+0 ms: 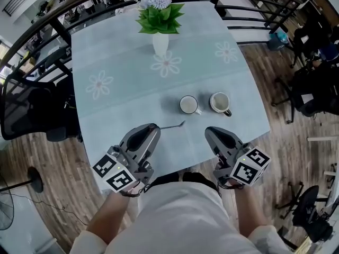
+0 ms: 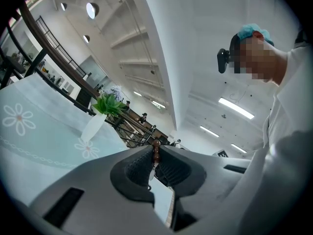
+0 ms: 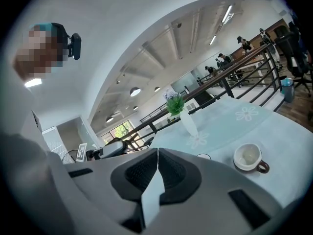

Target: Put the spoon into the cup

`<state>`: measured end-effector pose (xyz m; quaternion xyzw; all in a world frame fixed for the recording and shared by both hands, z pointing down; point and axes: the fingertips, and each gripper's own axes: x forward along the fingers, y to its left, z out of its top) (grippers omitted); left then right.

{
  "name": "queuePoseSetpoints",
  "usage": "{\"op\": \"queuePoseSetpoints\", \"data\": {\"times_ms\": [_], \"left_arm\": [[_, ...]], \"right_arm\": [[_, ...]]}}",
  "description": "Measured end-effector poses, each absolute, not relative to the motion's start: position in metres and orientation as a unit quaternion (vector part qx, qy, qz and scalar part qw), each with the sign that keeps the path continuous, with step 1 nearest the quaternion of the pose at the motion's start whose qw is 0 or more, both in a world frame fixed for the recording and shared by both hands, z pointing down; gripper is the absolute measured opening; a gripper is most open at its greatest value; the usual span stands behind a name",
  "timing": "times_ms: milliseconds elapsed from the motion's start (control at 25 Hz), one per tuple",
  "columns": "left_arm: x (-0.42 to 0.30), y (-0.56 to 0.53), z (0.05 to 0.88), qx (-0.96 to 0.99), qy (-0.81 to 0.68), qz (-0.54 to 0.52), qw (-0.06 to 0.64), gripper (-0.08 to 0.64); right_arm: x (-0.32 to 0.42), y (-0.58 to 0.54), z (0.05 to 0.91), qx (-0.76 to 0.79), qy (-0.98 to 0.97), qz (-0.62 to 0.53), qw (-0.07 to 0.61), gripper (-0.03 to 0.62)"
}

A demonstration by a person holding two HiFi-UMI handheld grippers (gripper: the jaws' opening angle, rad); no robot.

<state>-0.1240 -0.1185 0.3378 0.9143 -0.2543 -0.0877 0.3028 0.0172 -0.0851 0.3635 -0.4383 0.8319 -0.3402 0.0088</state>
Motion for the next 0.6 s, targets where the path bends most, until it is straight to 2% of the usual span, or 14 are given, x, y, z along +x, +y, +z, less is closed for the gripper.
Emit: {"op": "queuePoseSetpoints", "data": {"times_ms": [600], "left_arm": [[-0.092, -0.157, 0.366, 0.893, -0.318, -0.073, 0.309, 0.052]], "right_arm": [[0.056, -0.131, 0.387, -0.389, 0.847, -0.362, -0.002, 0.023]]}}
